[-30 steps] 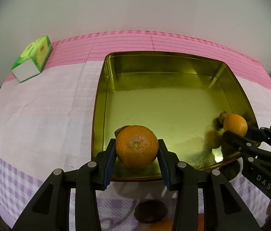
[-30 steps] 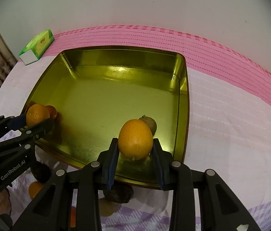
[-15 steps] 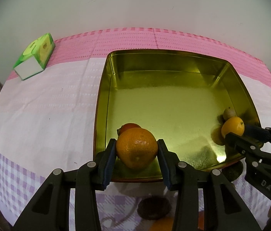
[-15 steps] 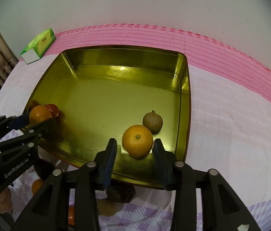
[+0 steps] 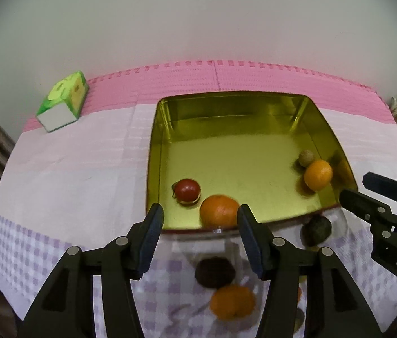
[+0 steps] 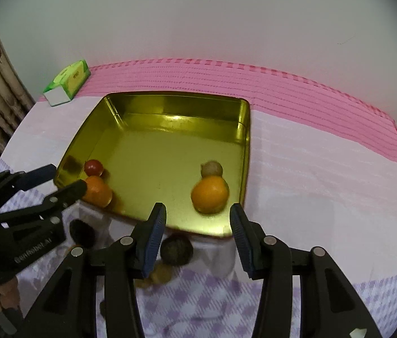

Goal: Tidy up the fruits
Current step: 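Withdraw both tools from the tin toward the remaining fruits, then close the right gripper on a dark brown round fruit while the left closes on an orange, then lift and carry the orange and dark fruit with both grippers over the tin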

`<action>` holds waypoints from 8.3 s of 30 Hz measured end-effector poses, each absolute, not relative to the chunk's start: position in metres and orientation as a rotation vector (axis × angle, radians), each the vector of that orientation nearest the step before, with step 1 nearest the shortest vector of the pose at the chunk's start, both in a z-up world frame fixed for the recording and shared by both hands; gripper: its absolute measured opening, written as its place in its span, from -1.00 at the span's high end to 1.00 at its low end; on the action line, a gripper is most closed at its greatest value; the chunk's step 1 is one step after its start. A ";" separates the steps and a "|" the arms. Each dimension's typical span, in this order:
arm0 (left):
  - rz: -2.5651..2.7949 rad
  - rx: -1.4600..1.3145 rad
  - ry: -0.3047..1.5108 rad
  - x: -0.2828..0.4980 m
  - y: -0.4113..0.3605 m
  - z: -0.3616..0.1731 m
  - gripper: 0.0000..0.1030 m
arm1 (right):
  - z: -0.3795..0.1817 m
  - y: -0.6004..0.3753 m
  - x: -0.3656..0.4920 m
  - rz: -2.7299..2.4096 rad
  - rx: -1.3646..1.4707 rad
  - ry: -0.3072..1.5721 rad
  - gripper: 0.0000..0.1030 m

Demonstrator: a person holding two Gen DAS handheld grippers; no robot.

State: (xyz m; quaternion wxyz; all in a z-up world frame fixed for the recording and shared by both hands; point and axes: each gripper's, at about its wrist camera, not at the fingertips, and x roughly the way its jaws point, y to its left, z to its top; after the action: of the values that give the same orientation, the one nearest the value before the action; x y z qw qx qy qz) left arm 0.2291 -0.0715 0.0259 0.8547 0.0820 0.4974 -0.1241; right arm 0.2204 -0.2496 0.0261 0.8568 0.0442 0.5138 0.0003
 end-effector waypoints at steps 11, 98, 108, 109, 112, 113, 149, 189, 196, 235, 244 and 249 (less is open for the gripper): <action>-0.210 0.179 1.106 0.162 -0.034 0.006 -0.08 | 0.001 -0.252 0.153 -0.013 0.108 1.148 0.14; -0.282 0.151 1.171 0.164 -0.088 -0.040 -0.08 | -0.038 -0.221 0.136 -0.035 0.082 1.188 0.32; -0.290 0.175 1.155 0.169 -0.091 -0.044 0.15 | -0.038 -0.220 0.137 -0.037 0.078 1.187 0.31; -0.291 0.173 1.157 0.169 -0.091 -0.044 0.15 | -0.038 -0.220 0.137 -0.038 0.078 1.187 0.31; -0.295 0.169 1.154 0.168 -0.092 -0.044 0.17 | -0.038 -0.220 0.137 -0.037 0.076 1.185 0.31; -0.294 0.171 1.155 0.169 -0.092 -0.044 0.17 | -0.038 -0.220 0.137 -0.037 0.077 1.185 0.31; -0.256 0.162 1.178 0.151 -0.075 -0.038 0.17 | -0.039 -0.219 0.140 -0.032 0.039 1.209 0.31; -0.306 0.177 1.188 0.156 -0.084 -0.035 0.17 | -0.023 -0.232 0.149 -0.017 0.094 1.231 0.33; -0.330 0.160 1.178 0.157 -0.085 -0.019 0.17 | -0.007 -0.237 0.158 -0.018 0.100 1.201 0.33; -0.258 0.132 1.100 0.270 -0.075 0.015 0.17 | -0.001 -0.217 0.253 0.051 0.043 1.149 0.33; -0.271 0.131 1.108 0.279 -0.076 0.006 0.17 | -0.011 -0.221 0.264 0.027 0.041 1.170 0.33; -0.276 0.128 1.114 0.288 -0.082 0.003 0.17 | -0.013 -0.218 0.270 0.026 0.024 1.164 0.33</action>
State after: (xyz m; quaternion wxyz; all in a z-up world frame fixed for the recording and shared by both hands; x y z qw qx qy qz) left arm 0.2879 -0.0820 0.0028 0.8378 0.0607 0.5267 -0.1303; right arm 0.2695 -0.2179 -0.0129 0.8352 0.0112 0.5498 0.0121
